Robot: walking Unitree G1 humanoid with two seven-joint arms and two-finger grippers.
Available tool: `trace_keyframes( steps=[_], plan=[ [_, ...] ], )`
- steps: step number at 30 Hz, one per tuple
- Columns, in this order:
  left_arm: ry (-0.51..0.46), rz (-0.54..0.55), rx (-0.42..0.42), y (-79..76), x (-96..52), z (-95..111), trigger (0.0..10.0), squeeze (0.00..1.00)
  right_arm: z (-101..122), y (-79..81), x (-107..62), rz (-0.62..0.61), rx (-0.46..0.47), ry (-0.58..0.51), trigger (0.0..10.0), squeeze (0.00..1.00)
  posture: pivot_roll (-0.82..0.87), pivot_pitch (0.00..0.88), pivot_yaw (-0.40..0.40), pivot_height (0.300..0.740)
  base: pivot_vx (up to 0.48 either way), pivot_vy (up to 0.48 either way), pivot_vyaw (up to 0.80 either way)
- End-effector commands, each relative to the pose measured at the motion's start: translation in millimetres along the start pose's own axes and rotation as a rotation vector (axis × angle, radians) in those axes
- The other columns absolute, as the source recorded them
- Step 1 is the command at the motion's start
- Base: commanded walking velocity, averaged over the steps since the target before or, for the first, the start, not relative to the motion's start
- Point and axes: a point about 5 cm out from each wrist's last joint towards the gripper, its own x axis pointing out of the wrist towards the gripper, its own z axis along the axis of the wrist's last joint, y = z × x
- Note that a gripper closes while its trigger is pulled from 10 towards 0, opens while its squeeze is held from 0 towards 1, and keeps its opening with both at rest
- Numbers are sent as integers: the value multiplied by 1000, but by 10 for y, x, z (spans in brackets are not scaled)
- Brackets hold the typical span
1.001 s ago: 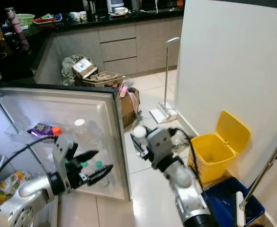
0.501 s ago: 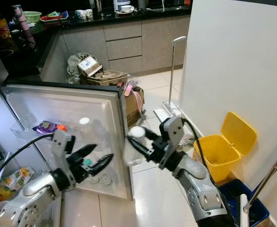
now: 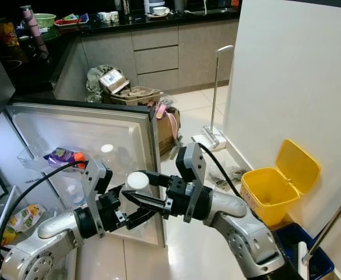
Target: Restocking fridge
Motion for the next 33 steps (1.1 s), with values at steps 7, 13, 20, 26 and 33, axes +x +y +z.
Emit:
trace_keyframes(
  steps=[7,13,20,26,33],
  plan=[
    [-8,56,66,117,-180,181,10000,0,-127,-47,-133,-45,-21,118,10000,0,-147,0,47,740,0,0,0],
    [47,14,75,-40,-120,26,10000,0,-149,-183,-111,-150,-56,112,10000,0,-144,0,47,740,0,0,0],
    [64,36,81,-37,-118,-19,6902,0,-146,-174,-107,-147,-60,116,10000,0,-142,0,47,740,0,0,0],
    [95,31,82,-45,-88,-79,10000,0,-89,-168,-85,-138,-60,90,10000,0,-145,0,50,740,0,0,0],
    [101,52,87,-66,-43,-141,10000,0,74,-117,2,-82,-77,27,10000,0,-147,0,50,740,0,0,0]
  ],
)
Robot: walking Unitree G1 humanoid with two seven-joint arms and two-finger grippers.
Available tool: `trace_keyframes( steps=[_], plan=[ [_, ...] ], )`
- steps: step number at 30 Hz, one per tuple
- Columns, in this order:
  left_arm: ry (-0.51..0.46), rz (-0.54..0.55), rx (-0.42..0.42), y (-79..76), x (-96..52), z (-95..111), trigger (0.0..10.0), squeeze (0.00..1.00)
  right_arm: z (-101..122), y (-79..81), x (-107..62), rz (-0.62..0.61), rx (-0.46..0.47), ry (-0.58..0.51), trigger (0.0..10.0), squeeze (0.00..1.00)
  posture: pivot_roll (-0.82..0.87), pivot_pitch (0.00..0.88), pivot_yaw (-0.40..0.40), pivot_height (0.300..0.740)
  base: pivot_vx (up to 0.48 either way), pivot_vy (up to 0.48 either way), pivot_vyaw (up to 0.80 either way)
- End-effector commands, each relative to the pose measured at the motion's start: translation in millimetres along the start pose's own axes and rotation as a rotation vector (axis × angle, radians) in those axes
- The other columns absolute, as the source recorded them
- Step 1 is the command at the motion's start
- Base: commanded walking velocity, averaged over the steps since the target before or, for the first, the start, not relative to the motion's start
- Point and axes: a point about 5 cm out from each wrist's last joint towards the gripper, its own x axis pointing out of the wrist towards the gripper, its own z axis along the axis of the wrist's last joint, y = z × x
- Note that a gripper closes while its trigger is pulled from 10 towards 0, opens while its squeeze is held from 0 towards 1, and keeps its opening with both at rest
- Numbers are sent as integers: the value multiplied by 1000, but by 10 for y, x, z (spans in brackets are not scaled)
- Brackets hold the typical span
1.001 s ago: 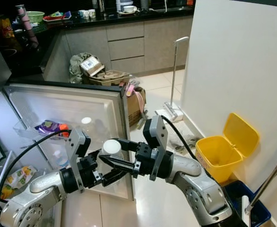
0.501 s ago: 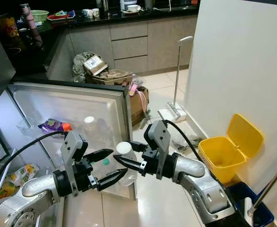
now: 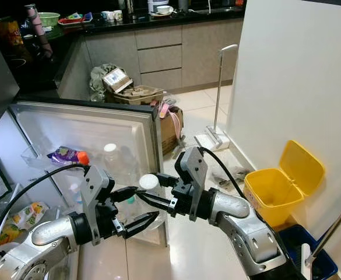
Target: Restocking fridge
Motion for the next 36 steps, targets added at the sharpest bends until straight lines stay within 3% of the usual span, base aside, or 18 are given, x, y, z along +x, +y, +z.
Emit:
trace_keyframes(
  steps=[1,10,16,23,24,25,26,27,29,31,32,33,34,35,36],
  plan=[
    [13,13,-15,-5,19,-63,10000,0,179,37,33,47,-29,-61,10000,0,-146,0,50,740,0,0,0],
    [-33,51,-18,67,40,26,10000,0,82,168,35,135,-4,-7,10000,0,-147,0,50,740,0,0,0],
    [-42,45,1,85,-1,86,10000,0,-90,146,-23,115,-7,75,10000,0,-145,0,51,740,0,0,0],
    [-32,42,9,85,-19,76,10000,0,-122,95,-36,84,-6,87,10000,0,-141,0,54,740,0,0,0],
    [-29,42,8,85,-21,68,7843,0,-116,92,-32,83,-7,84,10000,0,-143,0,53,740,0,0,0],
    [-25,43,10,87,-24,60,6863,0,-112,90,-30,82,-7,82,10000,0,-144,0,54,740,0,0,0],
    [-25,43,10,87,-24,60,6863,0,-112,90,-30,82,-7,82,10000,0,-144,0,54,740,0,0,0],
    [-22,45,12,90,-25,54,5216,0,-109,89,-29,82,-8,81,10000,0,-144,0,54,740,0,0,0],
    [-22,45,12,90,-25,54,5216,0,-109,89,-29,82,-8,81,10000,0,-144,0,54,740,0,0,0],
    [-19,48,13,97,-25,48,0,0,-110,79,-33,79,-12,83,10000,0,-144,0,54,740,0,0,0],
    [-17,48,12,98,-24,48,824,0,-110,74,-37,77,-14,83,10000,0,-144,0,54,740,0,0,0],
    [-17,48,12,98,-24,48,824,0,-110,74,-37,77,-14,83,10000,0,-144,0,54,740,0,0,0],
    [-14,50,13,99,-20,47,3294,0,-110,70,-39,74,-17,82,10000,0,-144,0,54,740,0,0,0],
    [-12,57,15,102,-13,47,10000,0,-109,65,-40,71,-19,81,10000,0,-144,0,54,740,0,0,0],
    [-12,57,15,102,-13,47,10000,0,-109,65,-40,71,-19,81,10000,0,-144,0,54,740,0,0,0]
  ],
)
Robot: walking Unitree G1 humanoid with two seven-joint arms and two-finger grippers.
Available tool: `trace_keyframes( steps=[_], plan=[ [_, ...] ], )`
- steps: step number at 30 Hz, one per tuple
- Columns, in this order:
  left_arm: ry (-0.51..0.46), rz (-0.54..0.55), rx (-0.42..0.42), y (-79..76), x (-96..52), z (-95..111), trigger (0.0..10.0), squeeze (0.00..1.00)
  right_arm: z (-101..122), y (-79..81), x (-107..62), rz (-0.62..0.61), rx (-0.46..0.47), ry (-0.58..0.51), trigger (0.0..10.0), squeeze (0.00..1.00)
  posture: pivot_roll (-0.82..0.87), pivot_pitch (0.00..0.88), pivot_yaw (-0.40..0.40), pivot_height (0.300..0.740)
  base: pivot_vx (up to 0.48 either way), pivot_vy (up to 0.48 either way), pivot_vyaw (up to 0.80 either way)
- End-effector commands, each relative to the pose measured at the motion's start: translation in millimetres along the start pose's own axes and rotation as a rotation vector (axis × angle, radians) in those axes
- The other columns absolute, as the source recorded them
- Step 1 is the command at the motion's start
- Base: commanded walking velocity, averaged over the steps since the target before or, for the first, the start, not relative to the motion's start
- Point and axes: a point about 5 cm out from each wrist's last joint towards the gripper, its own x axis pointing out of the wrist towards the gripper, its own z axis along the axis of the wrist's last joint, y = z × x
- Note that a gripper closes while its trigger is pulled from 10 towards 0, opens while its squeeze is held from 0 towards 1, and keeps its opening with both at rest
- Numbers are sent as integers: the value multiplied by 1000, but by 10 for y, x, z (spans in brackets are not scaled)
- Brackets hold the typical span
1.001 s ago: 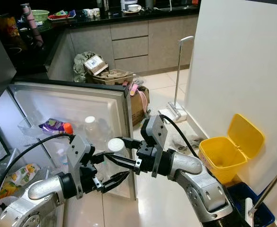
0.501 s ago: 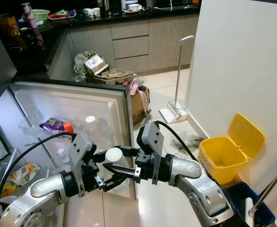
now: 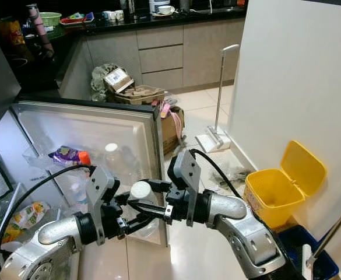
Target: Restocking fridge
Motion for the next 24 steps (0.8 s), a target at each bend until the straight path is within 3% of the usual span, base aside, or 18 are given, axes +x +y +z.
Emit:
trace_keyframes(
  steps=[1,9,10,15,16,18,24],
  plan=[
    [-14,67,31,96,-59,65,10000,0,-50,-19,-49,-12,1,21,10000,0,-144,0,56,740,0,0,0],
    [-28,78,41,95,8,85,10000,0,-120,-56,-27,-66,-15,35,10000,0,-145,0,58,740,0,0,0],
    [-27,75,41,87,18,81,10000,0,-140,-62,-25,-77,-8,37,10000,1000,-147,0,59,740,0,0,0],
    [-21,76,41,80,40,58,10000,0,-200,-61,-37,-103,-22,63,10000,1000,-150,0,62,740,0,0,0],
    [-16,95,38,104,50,46,10000,0,-198,-69,-47,-117,-15,53,10000,0,-150,0,64,740,0,0,0],
    [4,220,51,259,116,-18,10000,0,-169,-149,-134,-184,53,-18,10000,0,-150,0,65,740,0,0,0],
    [12,329,46,400,164,-41,10000,0,-171,-177,-229,-198,132,-64,10000,0,-152,0,71,740,0,0,0]
  ],
)
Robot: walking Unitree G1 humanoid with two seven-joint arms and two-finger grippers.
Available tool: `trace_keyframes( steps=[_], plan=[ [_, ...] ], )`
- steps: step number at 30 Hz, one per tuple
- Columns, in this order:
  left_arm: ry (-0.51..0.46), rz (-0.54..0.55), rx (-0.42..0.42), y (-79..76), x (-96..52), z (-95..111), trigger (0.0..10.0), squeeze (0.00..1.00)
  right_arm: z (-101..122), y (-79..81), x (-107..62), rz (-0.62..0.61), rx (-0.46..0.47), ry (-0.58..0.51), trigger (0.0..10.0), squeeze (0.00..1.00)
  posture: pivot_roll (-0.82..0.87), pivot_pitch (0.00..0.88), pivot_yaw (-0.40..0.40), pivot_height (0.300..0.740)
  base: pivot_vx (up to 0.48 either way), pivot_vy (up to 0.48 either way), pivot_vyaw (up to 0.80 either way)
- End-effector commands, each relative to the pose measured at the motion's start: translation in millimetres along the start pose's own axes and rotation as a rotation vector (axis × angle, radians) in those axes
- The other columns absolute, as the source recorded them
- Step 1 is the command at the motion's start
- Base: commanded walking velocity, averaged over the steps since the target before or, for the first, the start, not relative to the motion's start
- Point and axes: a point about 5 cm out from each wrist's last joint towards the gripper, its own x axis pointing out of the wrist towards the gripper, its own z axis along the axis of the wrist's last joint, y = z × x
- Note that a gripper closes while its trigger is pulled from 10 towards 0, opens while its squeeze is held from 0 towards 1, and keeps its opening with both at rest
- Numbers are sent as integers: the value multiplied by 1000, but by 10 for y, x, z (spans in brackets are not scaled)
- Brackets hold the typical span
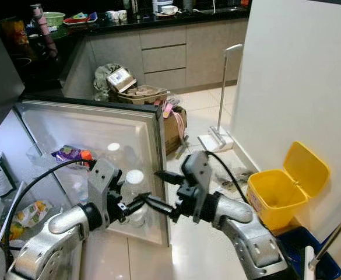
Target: Restocking fridge
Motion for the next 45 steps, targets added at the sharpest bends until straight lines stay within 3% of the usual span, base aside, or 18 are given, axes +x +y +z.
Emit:
trace_keyframes(
  steps=[1,3,4,7,9,10,12,13,16,17,19,24,26,31,36,40,45],
  plan=[
    [-36,101,3,136,67,69,10000,0,-43,40,-101,45,120,-22,10000,0,-160,0,74,740,0,0,0],
    [-36,101,3,136,67,69,10000,0,-43,40,-101,45,120,-22,10000,0,-160,0,74,740,0,0,0],
    [-42,268,-37,351,212,86,10000,0,-276,153,-267,96,207,56,10000,0,-190,12,91,740,0,0,0],
    [-43,319,-50,413,256,92,10000,0,-405,209,-314,109,223,115,10000,0,-190,12,91,740,0,0,0],
    [-44,395,-83,519,384,117,10000,0,-1025,330,-441,32,200,367,10000,0,-203,22,100,740,0,0,0],
    [-44,395,-83,519,384,117,10000,0,-1025,330,-441,32,200,367,10000,0,-203,22,100,740,0,0,0],
    [-75,448,-110,614,494,206,10000,0,-1384,286,-536,-163,156,466,10000,0,-206,28,105,740,0,0,0],
    [-75,448,-110,614,494,206,10000,0,-1384,286,-536,-163,156,466,10000,0,-206,28,105,740,0,0,0],
    [-81,492,-133,747,563,298,10000,0,-1388,98,-543,-363,91,421,10000,0,-218,39,110,740,0,0,0],
    [-81,492,-133,747,563,298,10000,0,-1388,98,-543,-363,91,421,10000,0,-218,39,110,740,0,0,0],
    [-81,580,-166,933,563,341,10000,0,-1181,-198,-550,-580,19,332,10000,0,-236,46,115,740,0,0,0],
    [-59,658,-180,1048,543,284,10000,0,-1025,-320,-559,-652,-3,273,10000,0,-240,48,117,740,0,0,0],
    [-24,696,-209,1086,500,135,10000,0,-968,-347,-535,-661,-17,236,10000,0,-246,50,117,740,0,0,0],
    [-20,700,-274,1063,512,4,10000,0,-994,-359,-503,-670,-35,214,10000,0,-240,57,105,740,0,0,0],
    [-44,647,-389,956,596,-71,10000,0,-1037,-348,-477,-678,-56,217,10000,0,-247,66,99,740,0,0,0],
    [-97,596,-472,854,697,-27,10000,0,-1045,-340,-471,-681,-60,222,10000,0,-255,73,92,740,0,0,0],
    [-142,526,-506,747,797,51,10000,0,-1058,-328,-464,-675,-63,229,10000,0,-261,77,88,740,0,0,0]
  ],
)
